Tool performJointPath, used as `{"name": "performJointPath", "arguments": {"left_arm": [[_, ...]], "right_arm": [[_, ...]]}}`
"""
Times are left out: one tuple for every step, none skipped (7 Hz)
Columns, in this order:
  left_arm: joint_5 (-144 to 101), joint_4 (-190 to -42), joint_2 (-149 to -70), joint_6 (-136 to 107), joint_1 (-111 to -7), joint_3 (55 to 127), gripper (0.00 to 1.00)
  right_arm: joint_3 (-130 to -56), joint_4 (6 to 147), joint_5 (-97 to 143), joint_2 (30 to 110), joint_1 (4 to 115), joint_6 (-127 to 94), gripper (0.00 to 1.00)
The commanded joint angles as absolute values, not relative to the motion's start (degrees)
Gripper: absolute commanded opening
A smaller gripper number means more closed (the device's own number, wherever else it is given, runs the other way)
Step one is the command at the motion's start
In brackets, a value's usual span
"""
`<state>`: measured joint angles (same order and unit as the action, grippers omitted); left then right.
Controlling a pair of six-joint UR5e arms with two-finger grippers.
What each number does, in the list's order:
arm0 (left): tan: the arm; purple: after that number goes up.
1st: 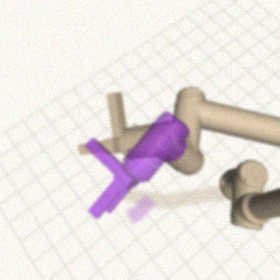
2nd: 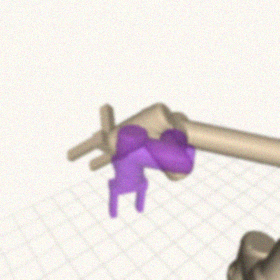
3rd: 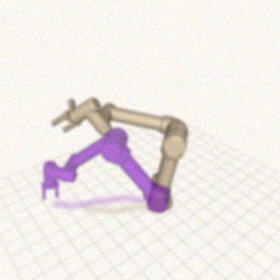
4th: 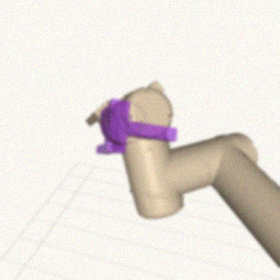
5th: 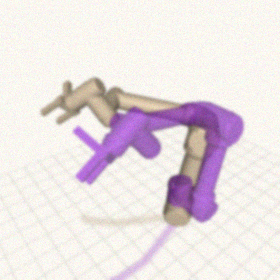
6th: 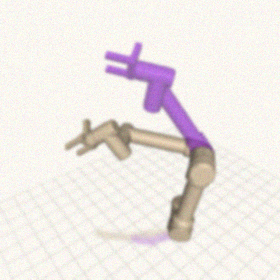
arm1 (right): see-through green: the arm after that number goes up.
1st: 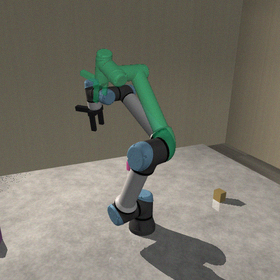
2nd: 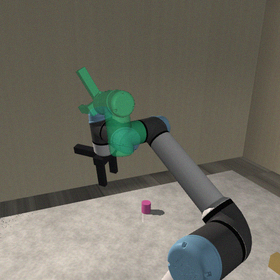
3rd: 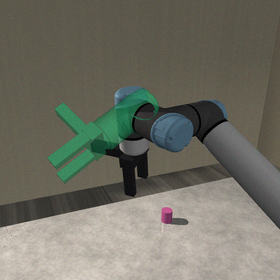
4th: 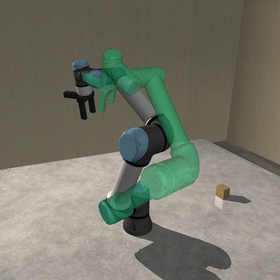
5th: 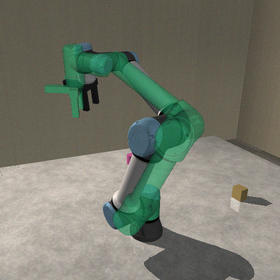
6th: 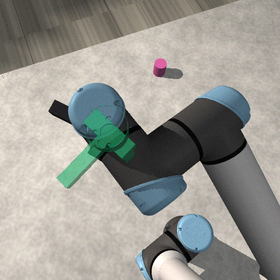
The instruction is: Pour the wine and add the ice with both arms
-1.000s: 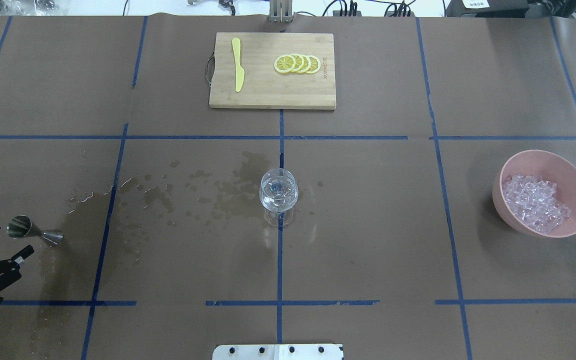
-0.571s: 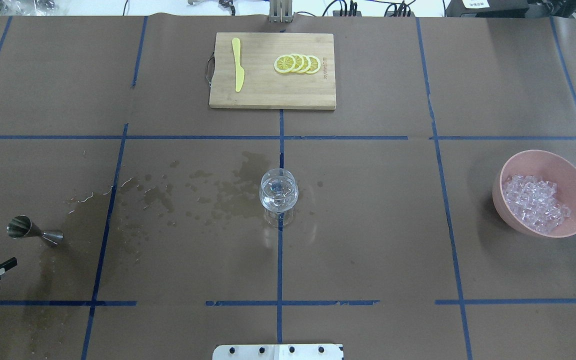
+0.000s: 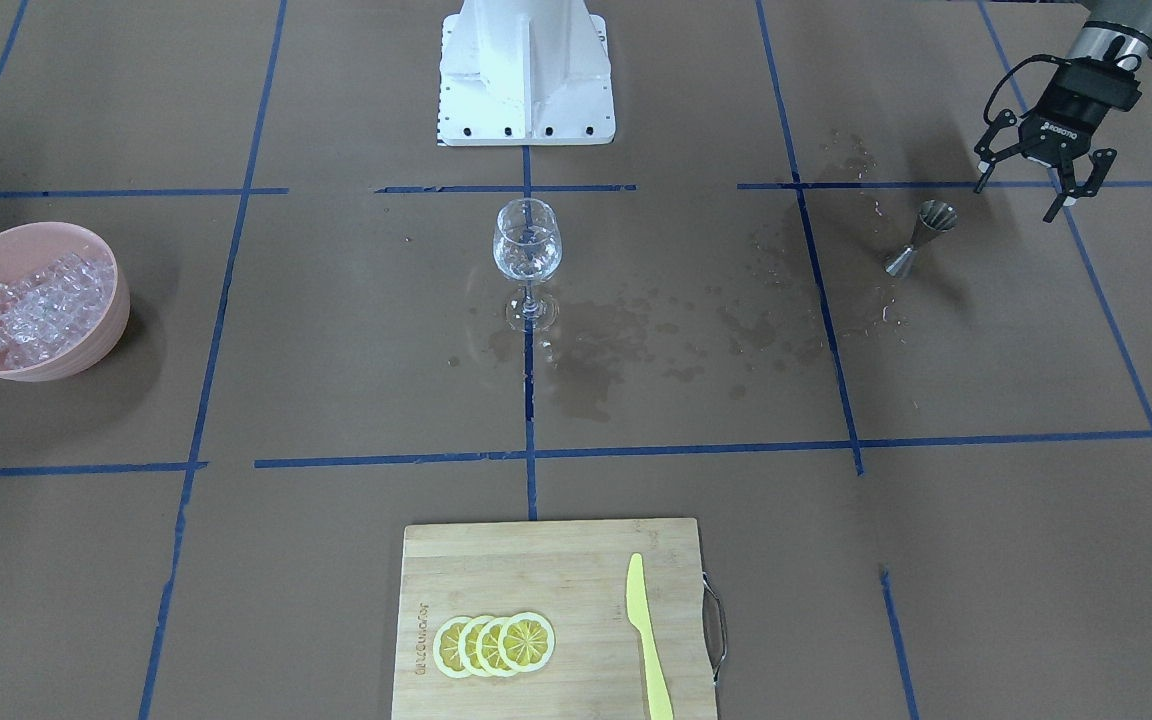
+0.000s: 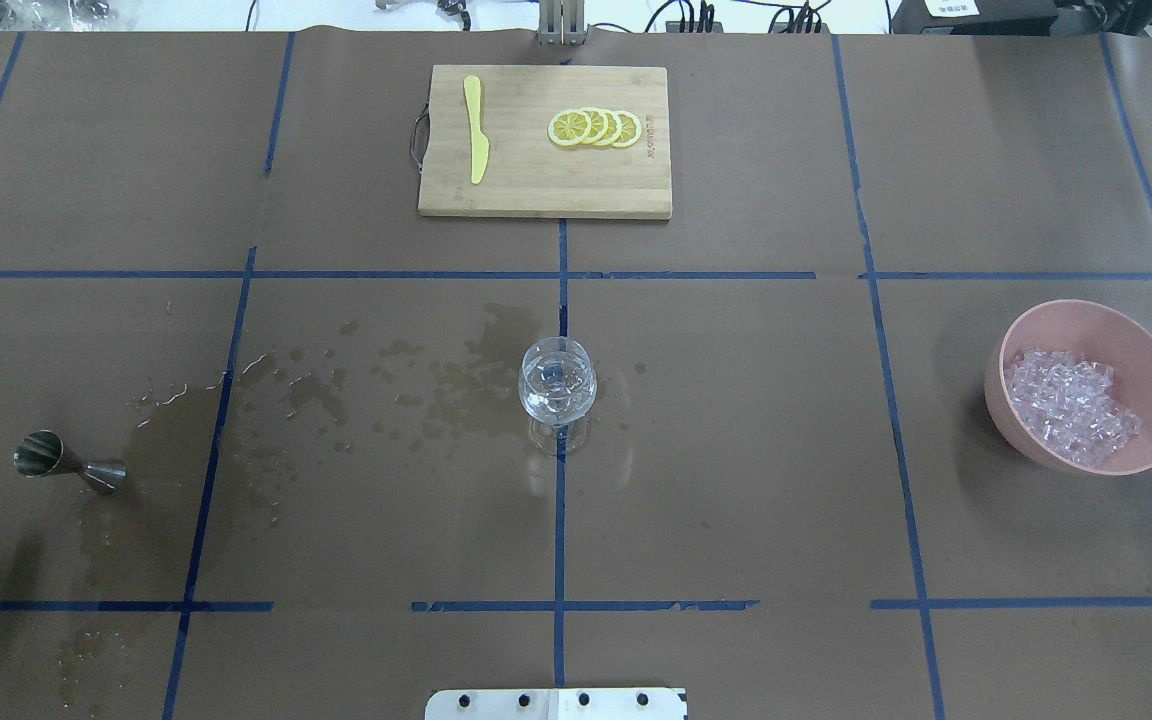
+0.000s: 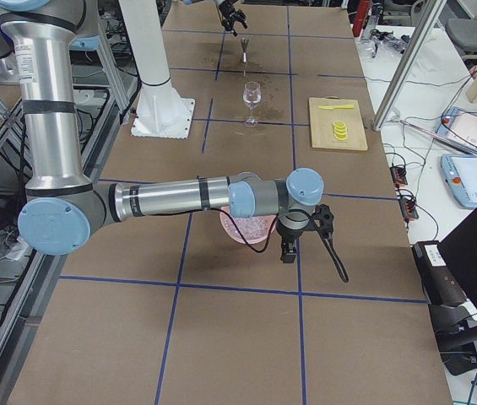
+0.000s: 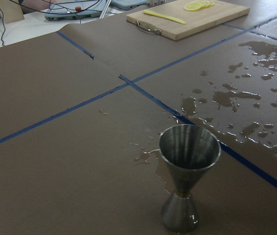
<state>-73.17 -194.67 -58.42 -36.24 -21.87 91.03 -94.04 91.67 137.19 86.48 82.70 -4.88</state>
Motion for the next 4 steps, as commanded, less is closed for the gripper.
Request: {"name": "performJointPath", "arguments": {"left_arm": [[-90.09, -185.93, -63.43, -29.49, -40.5, 91.23, 1.0], [-100.53, -178.84, -67.81, -28.49, -50.0, 91.84, 1.0], [-112.9, -172.85, -72.03, -28.39, -59.67, 91.76, 1.0], [-120.25, -169.14, -74.59, -28.39, -64.9, 91.76, 1.0]], "right_arm": [[-93.87, 91.76, 137.28, 86.48, 82.71, -4.75, 1.0], [-94.91, 91.76, 137.55, 86.57, 82.79, -4.92, 1.0], [-96.05, 91.76, 137.81, 86.92, 82.71, -5.01, 1.0], [-96.41, 91.76, 138.07, 86.92, 82.53, -5.44, 1.0]]}}
